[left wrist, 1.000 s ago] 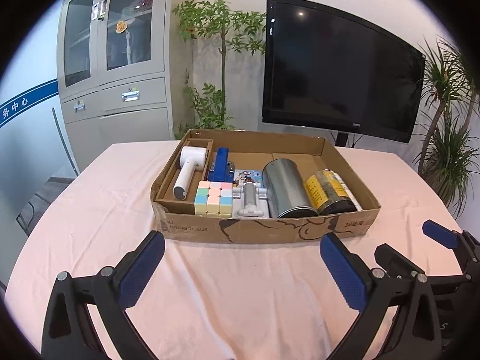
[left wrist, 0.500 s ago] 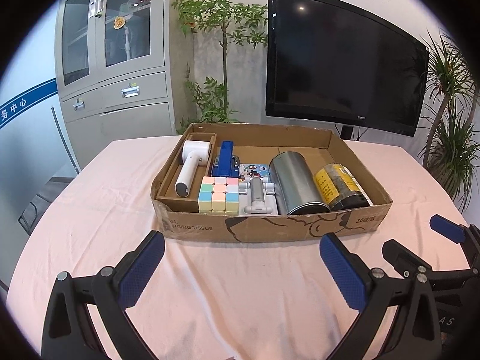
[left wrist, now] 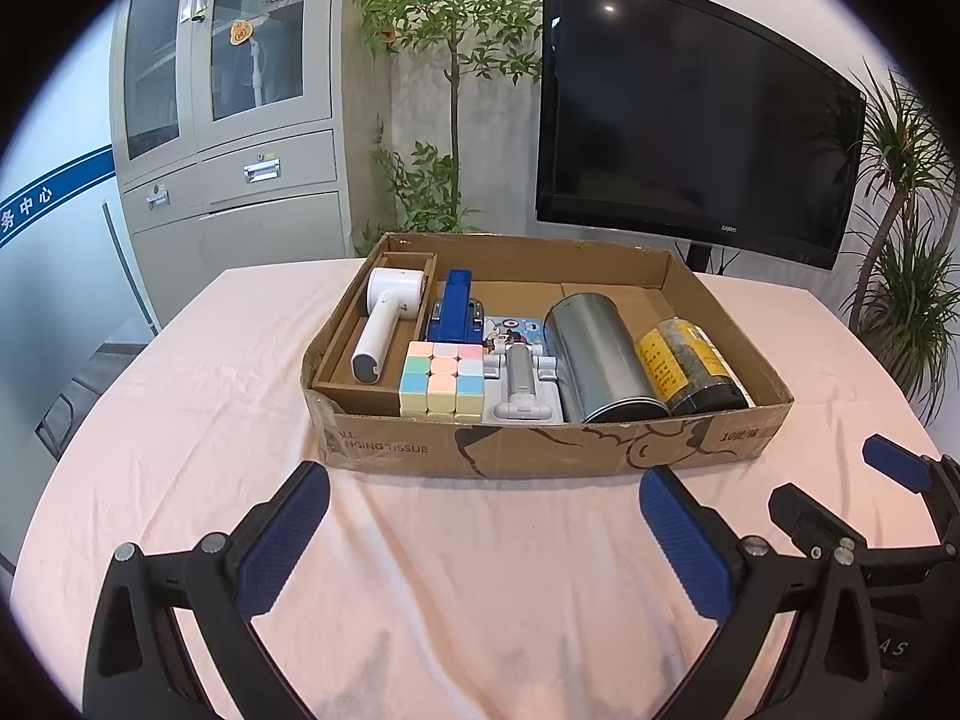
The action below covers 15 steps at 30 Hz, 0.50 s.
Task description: Organize rigid objects
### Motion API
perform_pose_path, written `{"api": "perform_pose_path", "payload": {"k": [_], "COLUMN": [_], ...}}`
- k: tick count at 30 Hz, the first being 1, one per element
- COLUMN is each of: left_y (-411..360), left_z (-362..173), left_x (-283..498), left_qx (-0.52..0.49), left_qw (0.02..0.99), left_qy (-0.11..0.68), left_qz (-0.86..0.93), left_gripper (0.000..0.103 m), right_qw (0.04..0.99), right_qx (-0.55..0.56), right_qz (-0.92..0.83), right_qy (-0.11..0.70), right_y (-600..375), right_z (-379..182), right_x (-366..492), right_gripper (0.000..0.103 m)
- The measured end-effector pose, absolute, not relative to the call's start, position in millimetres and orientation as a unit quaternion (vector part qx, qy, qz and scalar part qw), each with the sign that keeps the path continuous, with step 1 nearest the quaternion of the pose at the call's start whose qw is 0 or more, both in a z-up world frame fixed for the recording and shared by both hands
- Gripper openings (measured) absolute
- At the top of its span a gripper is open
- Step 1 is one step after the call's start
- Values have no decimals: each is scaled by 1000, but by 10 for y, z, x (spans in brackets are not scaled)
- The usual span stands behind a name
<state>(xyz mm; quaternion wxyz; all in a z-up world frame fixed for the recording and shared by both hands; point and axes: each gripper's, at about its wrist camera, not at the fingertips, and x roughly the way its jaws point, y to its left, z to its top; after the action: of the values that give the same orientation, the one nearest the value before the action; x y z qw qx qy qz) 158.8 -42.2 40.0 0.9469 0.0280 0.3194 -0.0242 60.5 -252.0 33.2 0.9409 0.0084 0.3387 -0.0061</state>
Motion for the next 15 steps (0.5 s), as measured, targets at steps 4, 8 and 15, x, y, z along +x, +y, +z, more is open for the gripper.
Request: {"api": "perform_pose_path", "payload": {"k": [4,8,15], "left_y": [-439,-452,-461], "left_z": [388,384,377], "left_x": [1596,1595,1596], "left_qx": [30,30,32], "left_qw": [946,946,946], "left_qy": [320,320,322], "left_qz": [-28,-28,-28], "left_gripper": [103,103,103], "right_qw": [940,940,940], "right_qx": [9,11,12], "right_qz": [-8,-12,-14], "right_qy": [340,340,342], "right_y": [-2503,-2508,-2493], "right_z": [316,306,285], "right_x": [599,608,610], "right_gripper": [102,102,102]}}
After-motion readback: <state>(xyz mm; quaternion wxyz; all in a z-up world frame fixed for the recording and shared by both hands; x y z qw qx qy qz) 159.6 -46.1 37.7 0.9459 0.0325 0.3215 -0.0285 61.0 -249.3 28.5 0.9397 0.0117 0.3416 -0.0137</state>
